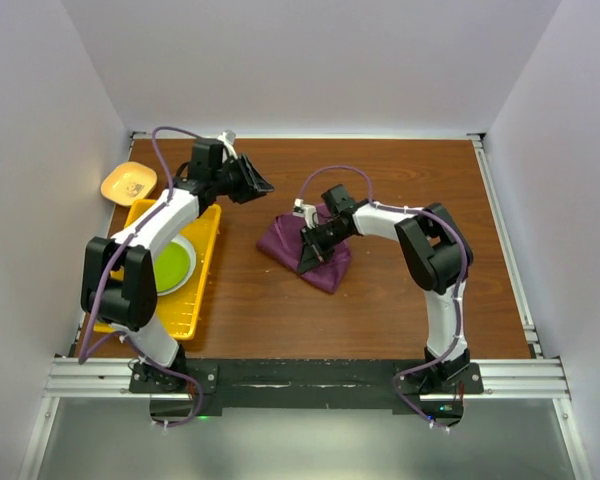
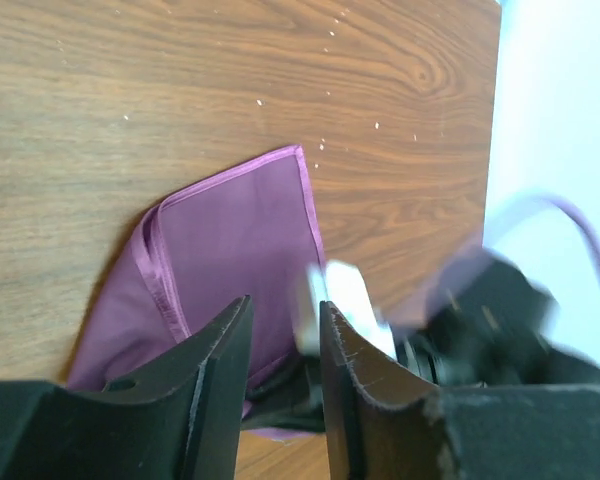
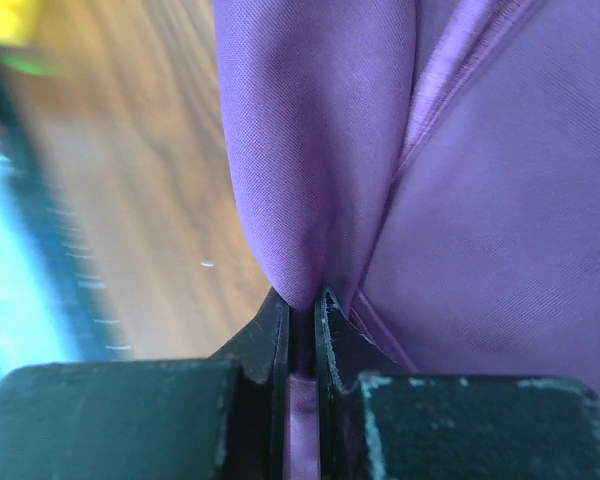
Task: Fold the napkin, place the utensils inside, and roll it up
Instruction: Roll the napkin with the utensil
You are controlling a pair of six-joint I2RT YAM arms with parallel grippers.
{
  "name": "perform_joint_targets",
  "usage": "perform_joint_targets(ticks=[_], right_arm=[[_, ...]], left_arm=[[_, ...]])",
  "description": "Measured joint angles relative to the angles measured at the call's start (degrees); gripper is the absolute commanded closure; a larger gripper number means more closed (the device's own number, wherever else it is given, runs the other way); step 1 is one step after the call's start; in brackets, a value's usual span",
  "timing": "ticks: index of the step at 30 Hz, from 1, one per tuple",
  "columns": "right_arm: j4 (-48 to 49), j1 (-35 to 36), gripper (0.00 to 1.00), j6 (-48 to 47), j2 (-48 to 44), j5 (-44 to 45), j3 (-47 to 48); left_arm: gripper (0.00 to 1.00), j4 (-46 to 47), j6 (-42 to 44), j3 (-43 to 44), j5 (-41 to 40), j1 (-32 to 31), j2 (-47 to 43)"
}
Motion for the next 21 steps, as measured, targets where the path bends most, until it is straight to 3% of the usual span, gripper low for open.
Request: perform_joint_targets(ticks=[4,10,15,21], right_arm=[[2.9,-4.1,1.0,11.1,3.8,-10.7,-1.5],[8.4,-7.0,1.0,24.6,8.6,-20.2,-2.7],[10.6,-8.1,1.0,28.0,10.3,-23.3,-2.7],[11.6,-9.2,1.0,28.5,10.4,-23.7,-3.0]], left_arm=[[0.69,0.6,0.3,-3.1,1.4,-0.4,-0.9],[0.86,3.9,0.0,-12.9,5.5,-1.9,-2.2],[0.95,14.7,-2.1,-17.8,9.2,-4.9,-0.6],[0.98,30.9,-5.0,-21.4,11.7,-7.5,5.4]])
